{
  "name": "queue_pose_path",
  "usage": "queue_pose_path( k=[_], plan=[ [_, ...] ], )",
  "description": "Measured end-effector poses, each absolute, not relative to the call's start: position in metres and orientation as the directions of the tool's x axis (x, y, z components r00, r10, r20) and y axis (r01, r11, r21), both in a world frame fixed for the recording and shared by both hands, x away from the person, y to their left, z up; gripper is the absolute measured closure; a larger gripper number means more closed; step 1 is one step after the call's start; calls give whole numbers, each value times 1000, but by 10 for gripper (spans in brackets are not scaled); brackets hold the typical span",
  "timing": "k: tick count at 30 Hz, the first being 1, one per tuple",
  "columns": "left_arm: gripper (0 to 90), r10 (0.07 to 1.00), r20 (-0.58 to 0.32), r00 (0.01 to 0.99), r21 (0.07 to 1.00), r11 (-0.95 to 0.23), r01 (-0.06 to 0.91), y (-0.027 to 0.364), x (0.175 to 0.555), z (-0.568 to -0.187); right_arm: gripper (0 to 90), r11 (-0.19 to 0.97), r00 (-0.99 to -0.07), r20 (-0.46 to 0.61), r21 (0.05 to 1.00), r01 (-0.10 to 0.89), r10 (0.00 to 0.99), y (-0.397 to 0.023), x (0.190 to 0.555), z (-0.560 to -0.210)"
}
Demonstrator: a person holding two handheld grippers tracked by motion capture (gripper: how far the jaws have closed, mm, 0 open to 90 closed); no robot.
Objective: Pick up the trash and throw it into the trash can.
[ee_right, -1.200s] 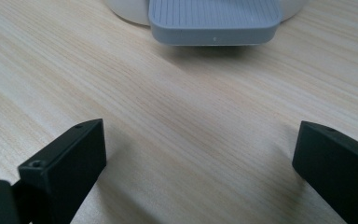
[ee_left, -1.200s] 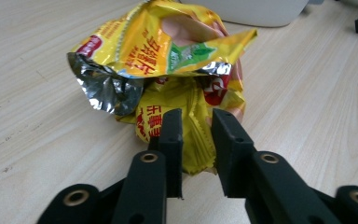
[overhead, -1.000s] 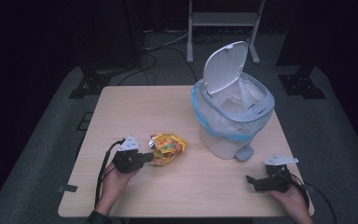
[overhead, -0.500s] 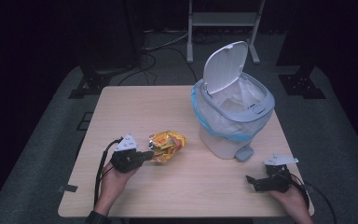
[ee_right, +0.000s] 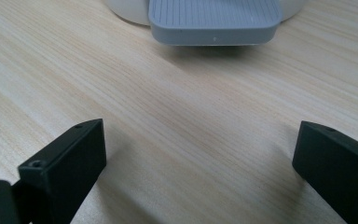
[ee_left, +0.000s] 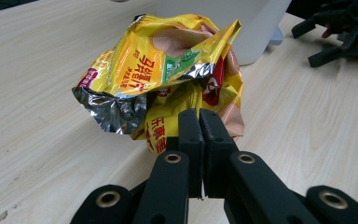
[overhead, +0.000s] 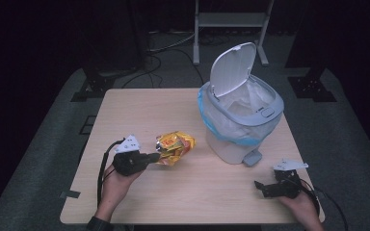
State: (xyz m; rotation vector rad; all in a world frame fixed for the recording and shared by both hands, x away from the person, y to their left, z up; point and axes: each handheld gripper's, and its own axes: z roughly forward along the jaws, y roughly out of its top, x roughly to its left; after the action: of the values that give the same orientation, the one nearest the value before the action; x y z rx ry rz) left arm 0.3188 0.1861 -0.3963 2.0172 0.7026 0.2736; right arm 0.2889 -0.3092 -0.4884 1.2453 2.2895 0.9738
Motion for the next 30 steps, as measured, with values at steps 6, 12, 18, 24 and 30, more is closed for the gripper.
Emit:
queue_pose_path(
  k=[6, 12, 18, 24, 30],
  plan=[
    [889, 568, -85, 818, 859, -374, 349, 186, 318, -384, 16, 376, -549, 13, 715, 590, 836, -309, 289, -488],
    [889, 555, -81, 828, 870, -365, 330, 185, 317, -371, 16, 377, -549, 12, 715, 589, 836, -309, 289, -488],
    [890, 540, -70, 839, 881, -361, 306, 183, 315, -356, 16, 376, -549, 13, 715, 590, 836, -309, 289, -488],
    [890, 527, -59, 848, 890, -358, 284, 181, 314, -343, 16, 377, -549, 12, 715, 589, 836, -309, 289, -488],
    [890, 510, -38, 859, 897, -361, 254, 177, 313, -325, 16, 376, -548, 12, 715, 589, 836, -309, 289, -488]
  ],
)
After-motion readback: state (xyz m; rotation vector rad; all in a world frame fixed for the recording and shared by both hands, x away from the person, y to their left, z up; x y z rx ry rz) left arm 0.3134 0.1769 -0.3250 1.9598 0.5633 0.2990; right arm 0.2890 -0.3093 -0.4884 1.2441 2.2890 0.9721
